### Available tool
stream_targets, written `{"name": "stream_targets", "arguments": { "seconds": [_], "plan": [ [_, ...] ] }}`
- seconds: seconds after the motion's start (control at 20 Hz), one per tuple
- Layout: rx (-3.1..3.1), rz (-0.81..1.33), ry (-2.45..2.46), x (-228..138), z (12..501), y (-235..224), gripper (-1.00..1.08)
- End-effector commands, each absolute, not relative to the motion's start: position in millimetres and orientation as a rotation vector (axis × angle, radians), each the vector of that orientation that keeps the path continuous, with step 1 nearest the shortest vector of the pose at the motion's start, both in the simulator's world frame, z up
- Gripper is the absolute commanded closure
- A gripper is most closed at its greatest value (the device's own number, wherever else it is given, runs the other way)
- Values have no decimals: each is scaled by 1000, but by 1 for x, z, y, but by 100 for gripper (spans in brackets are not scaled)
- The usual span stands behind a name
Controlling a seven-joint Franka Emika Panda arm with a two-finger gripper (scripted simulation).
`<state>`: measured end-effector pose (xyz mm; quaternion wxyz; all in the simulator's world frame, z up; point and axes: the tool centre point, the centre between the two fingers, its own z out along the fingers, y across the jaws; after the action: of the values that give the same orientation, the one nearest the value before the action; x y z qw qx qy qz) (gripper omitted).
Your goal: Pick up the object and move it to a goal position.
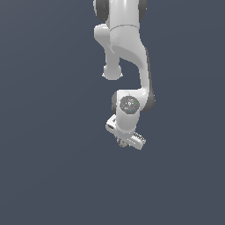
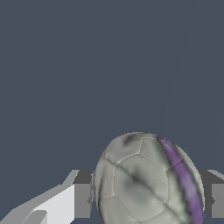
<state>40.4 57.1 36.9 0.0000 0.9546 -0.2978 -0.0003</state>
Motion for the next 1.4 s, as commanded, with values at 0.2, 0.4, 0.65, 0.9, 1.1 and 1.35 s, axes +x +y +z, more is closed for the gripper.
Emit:
{"name": "stream_targets", "arguments": {
  "seconds": [0.2,0.4,0.65,0.9,1.1,1.35],
  "plan": [
    [2999,0,-937,41,37,57,108],
    [2999,-1,-936,40,38,57,108],
    [2999,-1,-936,38,49,57,108],
    [2999,-1,-936,33,74,57,108],
    [2999,-1,-936,27,104,58,108],
    [2999,-1,-936,16,154,58,108]
  ]
}}
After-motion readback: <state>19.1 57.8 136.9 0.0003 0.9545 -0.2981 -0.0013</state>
